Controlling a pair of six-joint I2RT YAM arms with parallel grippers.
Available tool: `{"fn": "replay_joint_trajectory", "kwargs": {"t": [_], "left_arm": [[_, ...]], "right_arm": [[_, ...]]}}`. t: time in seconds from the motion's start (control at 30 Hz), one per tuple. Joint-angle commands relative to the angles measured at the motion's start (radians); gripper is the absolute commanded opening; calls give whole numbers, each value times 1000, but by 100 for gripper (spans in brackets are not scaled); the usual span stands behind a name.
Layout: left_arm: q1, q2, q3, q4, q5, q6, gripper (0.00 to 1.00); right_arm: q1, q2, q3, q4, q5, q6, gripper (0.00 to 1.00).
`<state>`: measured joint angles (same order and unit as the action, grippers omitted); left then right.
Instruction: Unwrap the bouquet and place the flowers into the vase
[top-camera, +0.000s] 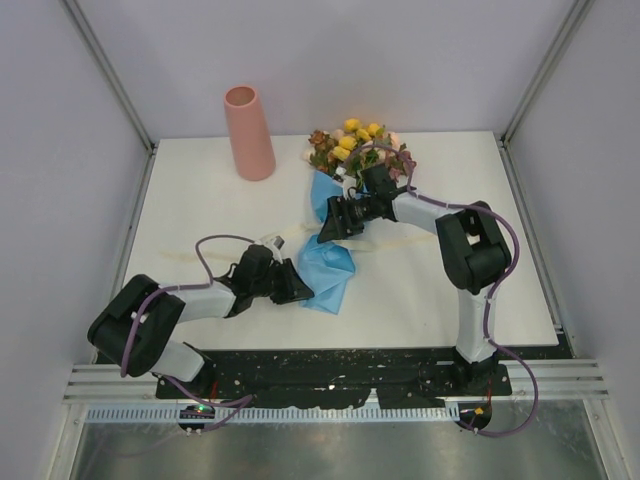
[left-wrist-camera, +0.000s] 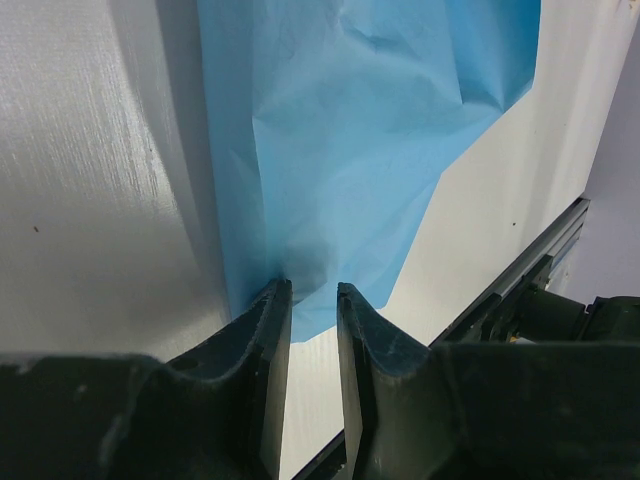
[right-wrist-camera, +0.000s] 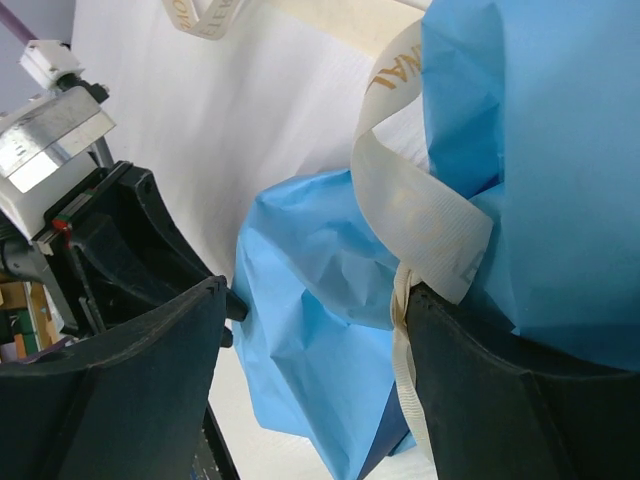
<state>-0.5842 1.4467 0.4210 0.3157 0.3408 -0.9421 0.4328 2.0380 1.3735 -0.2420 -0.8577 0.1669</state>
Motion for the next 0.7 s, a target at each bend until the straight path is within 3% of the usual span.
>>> {"fn": "replay_joint_trajectory", "kwargs": {"t": [0.0, 0.17, 0.37, 0.67], "left_arm": [[-14, 7, 38, -26, -49, 17, 29], [-22, 6, 44, -33, -54, 22, 29], [-25, 3, 48, -56, -72, 29, 29], [-46, 0, 53, -70, -91, 31, 30]], "right_arm": [[21, 1, 22, -66, 129, -9, 78], [38, 16, 35, -92, 188, -21, 78], [31, 5, 18, 9, -56, 80, 74], [-23, -56, -151, 602, -256, 500, 70]]}}
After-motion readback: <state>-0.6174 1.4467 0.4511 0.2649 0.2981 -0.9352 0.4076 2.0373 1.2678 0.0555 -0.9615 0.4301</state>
